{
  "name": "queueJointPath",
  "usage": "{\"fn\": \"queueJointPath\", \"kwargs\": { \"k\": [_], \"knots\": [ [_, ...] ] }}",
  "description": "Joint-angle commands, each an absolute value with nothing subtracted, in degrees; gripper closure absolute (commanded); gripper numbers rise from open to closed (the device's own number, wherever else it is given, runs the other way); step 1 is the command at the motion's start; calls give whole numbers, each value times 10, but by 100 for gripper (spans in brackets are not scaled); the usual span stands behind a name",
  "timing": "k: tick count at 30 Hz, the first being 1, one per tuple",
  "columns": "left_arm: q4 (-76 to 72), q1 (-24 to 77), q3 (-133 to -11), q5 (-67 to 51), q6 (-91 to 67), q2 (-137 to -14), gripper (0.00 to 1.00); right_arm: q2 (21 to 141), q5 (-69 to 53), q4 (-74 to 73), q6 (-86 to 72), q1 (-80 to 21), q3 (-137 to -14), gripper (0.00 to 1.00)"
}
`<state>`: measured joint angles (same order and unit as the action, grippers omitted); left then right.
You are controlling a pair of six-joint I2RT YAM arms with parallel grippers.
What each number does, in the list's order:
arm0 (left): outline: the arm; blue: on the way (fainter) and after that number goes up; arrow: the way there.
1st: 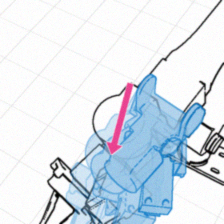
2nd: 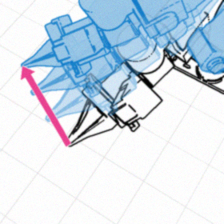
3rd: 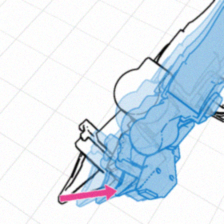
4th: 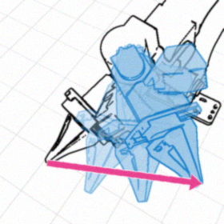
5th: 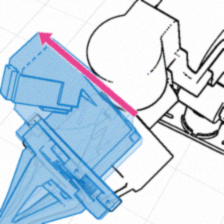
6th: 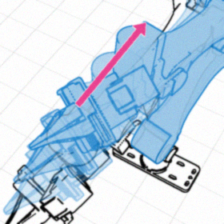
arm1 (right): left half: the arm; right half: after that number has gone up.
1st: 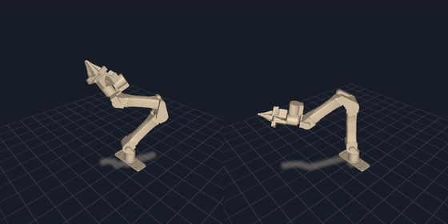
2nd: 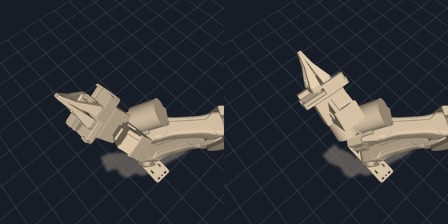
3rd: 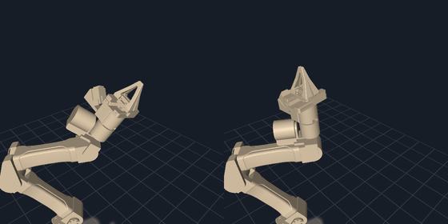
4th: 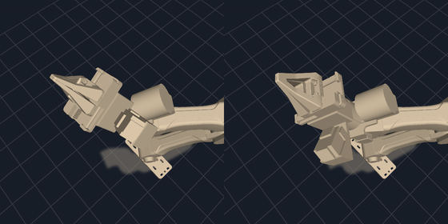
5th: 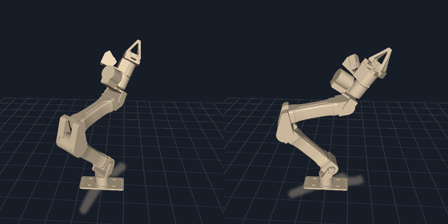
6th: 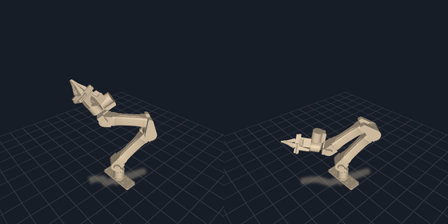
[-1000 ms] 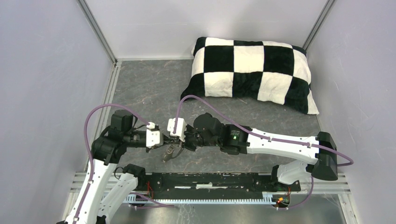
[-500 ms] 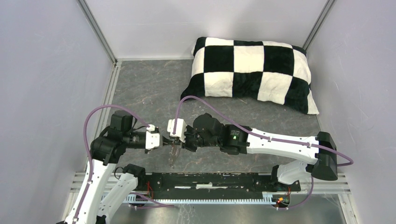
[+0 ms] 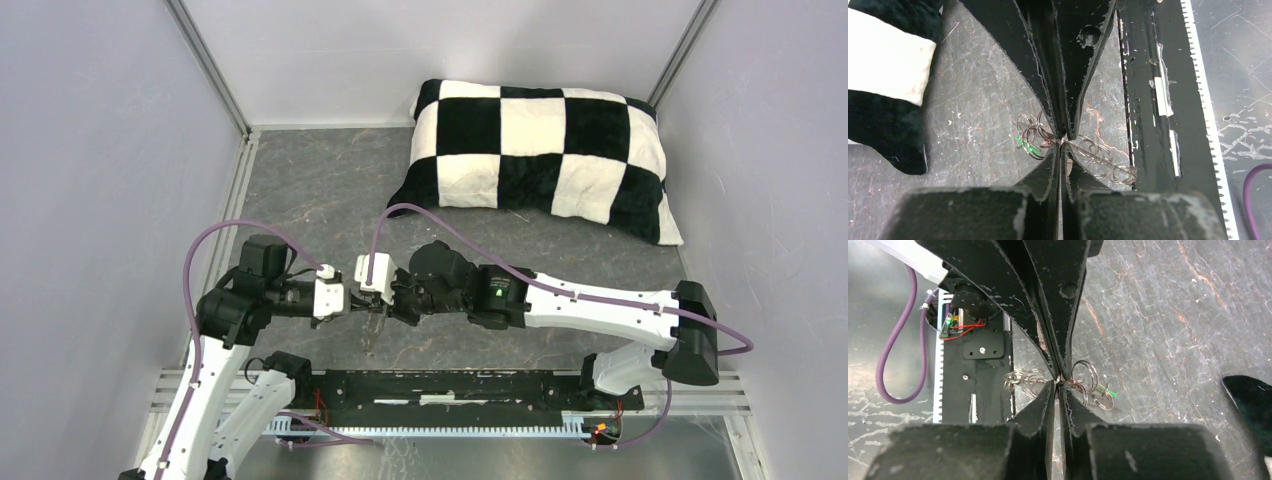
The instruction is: Put the keys on the keyring
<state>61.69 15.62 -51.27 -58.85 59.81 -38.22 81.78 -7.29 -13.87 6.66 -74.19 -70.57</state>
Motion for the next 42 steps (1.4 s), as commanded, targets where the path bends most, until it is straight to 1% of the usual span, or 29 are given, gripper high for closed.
{"fn": "queueJointPath", "kwargs": {
  "k": [1,2,4,7,9,11,15,18,19,23,25,26,29,32,38,42],
  "knots": [
    [608,158,-520,-604,625,-387,98,804,-103,-78,40,-744,-737,79],
    [595,158,-520,-607,607,-386,98,792,-105,-70,35,-741,-725,74],
    [558,158,-519,-622,554,-382,98,757,-118,-36,18,-728,-685,62],
    [498,158,-519,-671,461,-380,98,683,-153,60,-20,-703,-593,56],
    [462,158,-521,-711,406,-386,98,645,-177,122,-49,-682,-542,55],
    [452,158,-530,-754,389,-394,98,624,-192,152,-68,-663,-516,57],
    [452,158,-547,-803,381,-405,98,607,-173,155,-77,-651,-505,62],
    [452,158,-555,-817,374,-410,98,605,-162,160,-80,-650,-506,62],
    [453,158,-556,-822,370,-413,98,605,-163,161,-80,-650,-506,61],
    [453,158,-562,-832,357,-426,98,597,-174,155,-63,-650,-500,49],
    [453,158,-565,-832,353,-433,98,589,-175,131,-42,-649,-505,43],
    [452,158,-565,-832,353,-434,98,583,-166,110,-27,-649,-512,41],
    [452,158,-564,-821,356,-437,98,564,-133,57,-5,-648,-538,39],
    [454,158,-562,-814,357,-441,98,551,-110,36,9,-648,-542,38],
    [453,158,-570,-810,360,-452,98,568,-134,73,-49,-649,-528,37],
    [454,158,-570,-798,361,-450,98,593,-130,93,-67,-661,-534,33]
  ]
}}
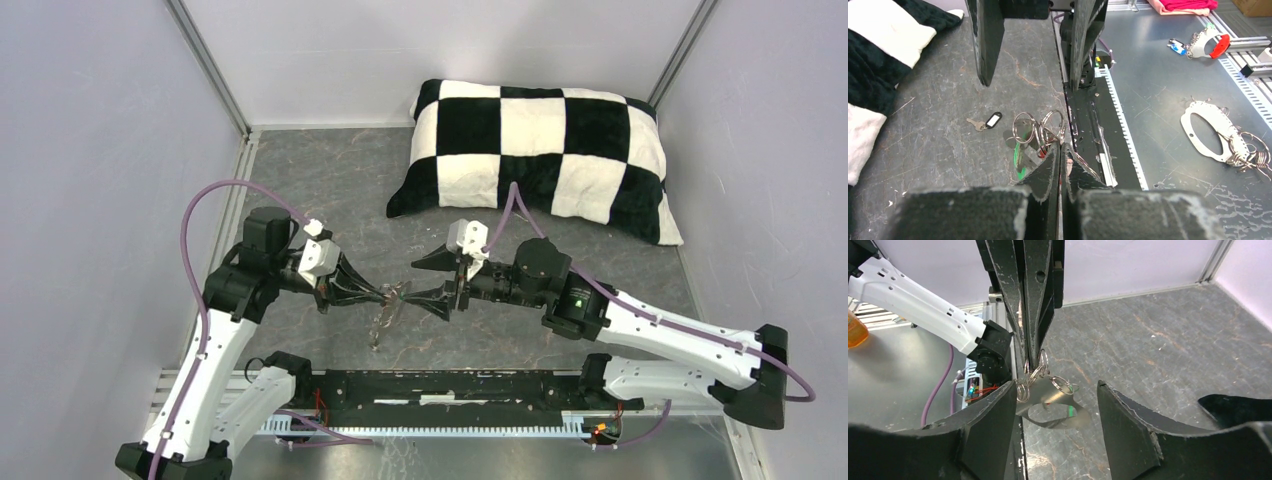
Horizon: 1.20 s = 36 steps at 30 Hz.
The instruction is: Put the keys on the keyring
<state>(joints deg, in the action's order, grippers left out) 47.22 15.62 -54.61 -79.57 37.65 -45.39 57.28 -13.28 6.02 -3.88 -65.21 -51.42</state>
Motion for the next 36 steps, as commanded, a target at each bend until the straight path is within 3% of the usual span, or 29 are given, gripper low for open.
{"fn": "queueJointPath", "kwargs": {
  "k": [1,6,15,18,36],
  "knots": [
    [453,158,-570,-795,361,-448,98,601,-124,94,-70,-664,-538,33],
    [453,158,-566,-790,367,-437,98,620,-100,125,-101,-668,-535,36],
    [448,158,-561,-828,407,-405,98,634,-58,145,-151,-667,-523,63],
    [448,158,-559,-837,422,-390,98,630,-53,138,-155,-664,-524,67],
    [453,158,-574,-849,489,-381,98,620,-131,107,-154,-660,-540,66]
  ]
}}
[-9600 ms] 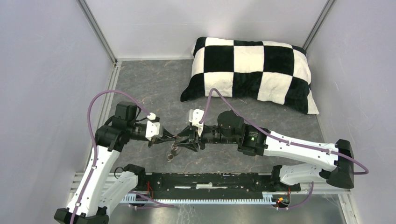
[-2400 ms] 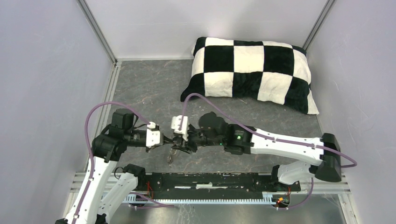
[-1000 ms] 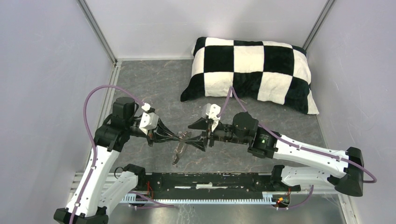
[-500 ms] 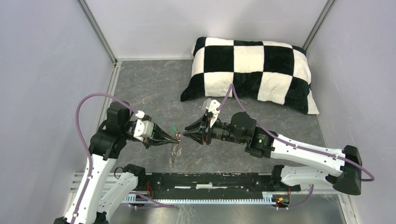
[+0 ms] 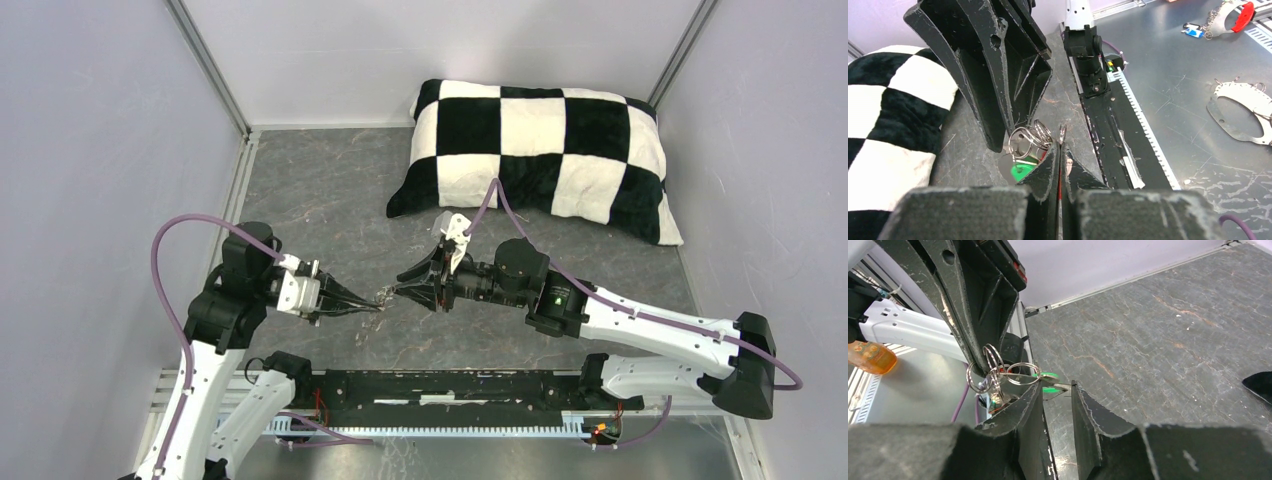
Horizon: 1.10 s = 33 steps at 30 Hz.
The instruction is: Put the keys on the keyring
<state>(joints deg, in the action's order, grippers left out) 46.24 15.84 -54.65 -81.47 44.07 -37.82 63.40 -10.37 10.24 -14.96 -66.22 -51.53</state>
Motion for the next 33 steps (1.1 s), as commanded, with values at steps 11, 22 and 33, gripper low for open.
{"fn": "queueJointPath", "kwargs": {
  "k": [11,22,33],
  "knots": [
    [453,159,-605,-903,517,-399,98,618,-119,92,-152,-659,-549,64],
    [454,158,-600,-910,500,-398,98,545,-29,-29,-144,-619,-513,44],
    [454,155,-559,-856,480,-432,98,570,82,-154,-153,-447,-383,23]
  ]
}}
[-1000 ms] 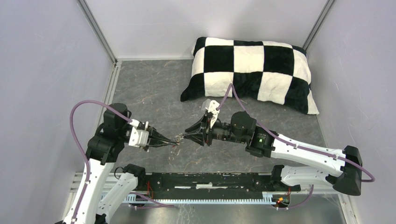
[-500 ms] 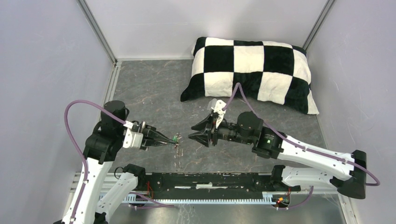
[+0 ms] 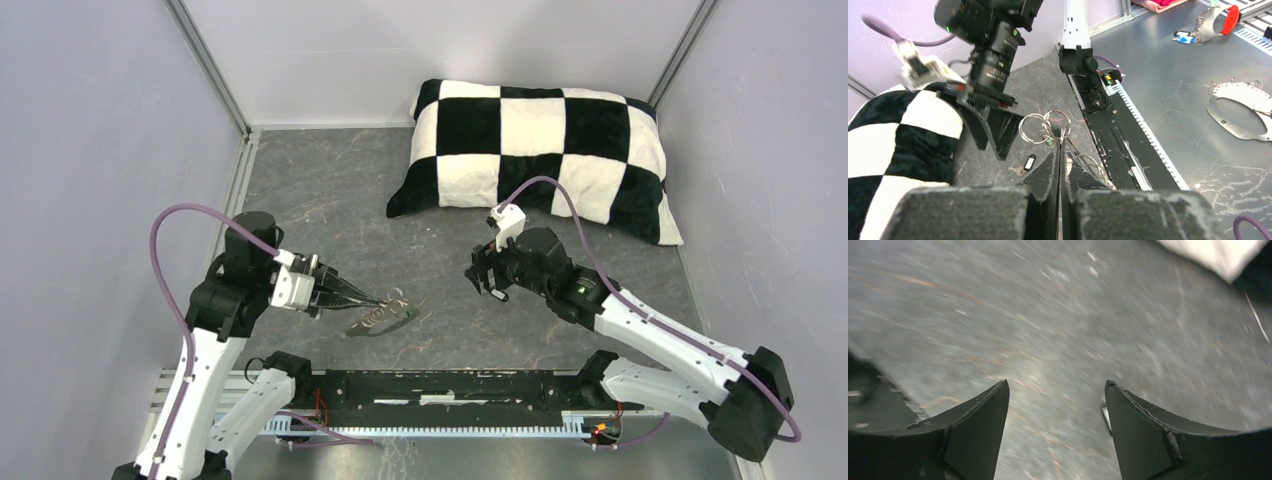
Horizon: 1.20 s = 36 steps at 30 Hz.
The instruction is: Put the keys on the keyring
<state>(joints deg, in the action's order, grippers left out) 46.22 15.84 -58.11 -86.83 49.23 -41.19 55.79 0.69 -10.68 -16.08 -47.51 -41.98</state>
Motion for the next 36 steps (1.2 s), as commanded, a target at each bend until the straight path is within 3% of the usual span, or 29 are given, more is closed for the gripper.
{"fn": "queueJointPath", "kwargs": {
  "k": [1,11,17,25,32,36],
  "knots": [
    [454,154,-553,-855,481,-438,98,572,97,-151,-141,-445,-372,23],
    [454,143,-524,-841,501,-482,98,563,76,-37,67,-424,-270,22],
    [457,131,-513,-842,512,-497,98,601,46,26,42,-410,-240,37],
    [457,126,-514,-848,515,-506,98,662,19,76,31,-409,-235,42],
    [457,125,-517,-846,515,-507,98,707,10,90,34,-401,-244,62],
    [459,124,-520,-845,513,-503,98,718,4,92,29,-398,-244,64]
  ]
}}
